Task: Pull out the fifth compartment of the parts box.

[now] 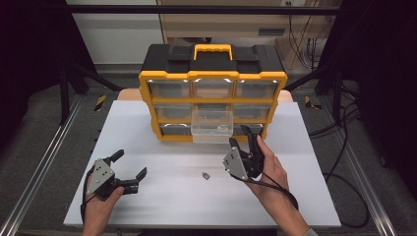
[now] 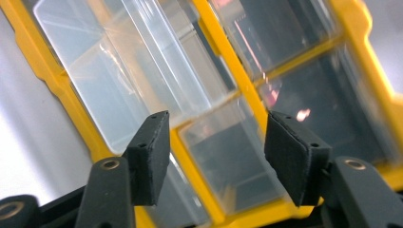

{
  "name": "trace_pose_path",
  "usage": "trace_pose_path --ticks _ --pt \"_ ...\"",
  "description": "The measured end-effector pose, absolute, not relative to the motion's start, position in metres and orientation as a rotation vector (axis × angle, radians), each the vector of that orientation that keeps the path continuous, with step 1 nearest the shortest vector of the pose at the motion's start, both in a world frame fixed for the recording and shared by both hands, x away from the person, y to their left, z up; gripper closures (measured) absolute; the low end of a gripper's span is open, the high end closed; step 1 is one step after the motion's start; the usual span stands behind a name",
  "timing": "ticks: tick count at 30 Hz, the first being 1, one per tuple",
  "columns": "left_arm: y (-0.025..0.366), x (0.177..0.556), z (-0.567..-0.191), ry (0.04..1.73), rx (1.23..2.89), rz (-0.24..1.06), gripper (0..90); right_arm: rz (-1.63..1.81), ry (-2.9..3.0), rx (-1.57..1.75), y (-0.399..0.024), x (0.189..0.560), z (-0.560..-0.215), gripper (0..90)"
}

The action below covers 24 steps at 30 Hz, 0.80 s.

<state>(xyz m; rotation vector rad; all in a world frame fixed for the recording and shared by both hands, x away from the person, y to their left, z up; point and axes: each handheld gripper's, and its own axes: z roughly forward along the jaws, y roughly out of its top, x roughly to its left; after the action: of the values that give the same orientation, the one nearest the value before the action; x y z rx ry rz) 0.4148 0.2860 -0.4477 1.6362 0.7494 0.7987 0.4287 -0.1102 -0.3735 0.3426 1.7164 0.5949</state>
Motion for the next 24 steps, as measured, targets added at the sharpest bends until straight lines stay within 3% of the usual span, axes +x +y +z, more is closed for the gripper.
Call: trace_pose_path --ticks 16,24 --pt "0.289 0.416 -0.446 0.762 1.615 0.808 1.1 0.88 1.762 0.781 -0.148 0.443 -0.395 17.7" --pt "0.29 0.417 -0.445 0.757 1.611 0.814 1.0 0.99 1.865 1.02 -0.161 0.452 -0.411 11.6"
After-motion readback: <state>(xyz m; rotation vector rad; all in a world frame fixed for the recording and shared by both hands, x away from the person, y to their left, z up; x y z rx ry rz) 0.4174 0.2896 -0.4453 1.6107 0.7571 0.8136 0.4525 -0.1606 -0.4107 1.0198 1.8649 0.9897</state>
